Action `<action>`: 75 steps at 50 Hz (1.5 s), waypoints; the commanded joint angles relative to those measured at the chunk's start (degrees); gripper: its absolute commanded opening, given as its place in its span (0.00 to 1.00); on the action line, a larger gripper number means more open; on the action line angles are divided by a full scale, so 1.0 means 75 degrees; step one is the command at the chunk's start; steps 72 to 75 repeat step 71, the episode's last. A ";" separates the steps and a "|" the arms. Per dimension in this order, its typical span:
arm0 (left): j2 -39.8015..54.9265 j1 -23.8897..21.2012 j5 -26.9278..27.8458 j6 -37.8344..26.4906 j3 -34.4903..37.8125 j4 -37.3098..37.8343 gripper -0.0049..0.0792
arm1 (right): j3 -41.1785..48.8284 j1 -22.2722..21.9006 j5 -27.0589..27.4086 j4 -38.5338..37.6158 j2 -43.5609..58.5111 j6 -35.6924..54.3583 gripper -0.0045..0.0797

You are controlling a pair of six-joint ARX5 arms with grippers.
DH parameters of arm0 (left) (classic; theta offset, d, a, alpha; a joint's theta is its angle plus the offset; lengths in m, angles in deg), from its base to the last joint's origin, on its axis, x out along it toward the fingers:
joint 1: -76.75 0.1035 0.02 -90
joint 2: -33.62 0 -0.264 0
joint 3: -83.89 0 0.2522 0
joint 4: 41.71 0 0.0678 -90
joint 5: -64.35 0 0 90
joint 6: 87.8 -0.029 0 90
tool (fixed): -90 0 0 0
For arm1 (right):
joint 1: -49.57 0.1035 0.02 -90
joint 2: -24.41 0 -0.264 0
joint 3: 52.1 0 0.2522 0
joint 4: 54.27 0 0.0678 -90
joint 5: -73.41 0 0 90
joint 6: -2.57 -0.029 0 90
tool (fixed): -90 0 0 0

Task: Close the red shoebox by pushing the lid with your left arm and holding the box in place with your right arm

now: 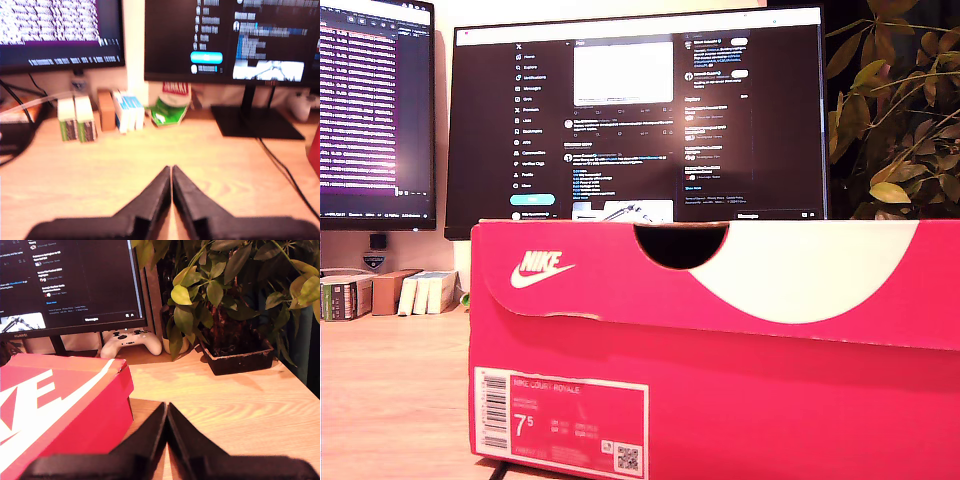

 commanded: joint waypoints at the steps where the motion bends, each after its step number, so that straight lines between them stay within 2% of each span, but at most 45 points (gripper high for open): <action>1: -0.0315 0.0012 -0.0035 0.0020 0.0236 0.0219 0.04 | 0.0233 0.0035 -0.0012 -0.0035 -0.0050 0.0052 0.04; 30: -0.0344 -0.0085 -0.0050 0.0286 0.0530 0.0527 0.04 | 0.0688 0.0300 -0.0210 -0.0096 -0.0050 0.0149 0.04; 38: -0.0344 -0.0085 -0.0052 0.0274 0.0525 0.1064 0.04 | 0.0685 0.0297 -0.0163 -0.0102 -0.0050 0.0134 0.04; 75: -0.0344 -0.0085 -0.0050 0.0271 0.0525 0.1040 0.04 | 0.0685 0.0297 -0.0163 -0.0102 -0.0050 0.0134 0.04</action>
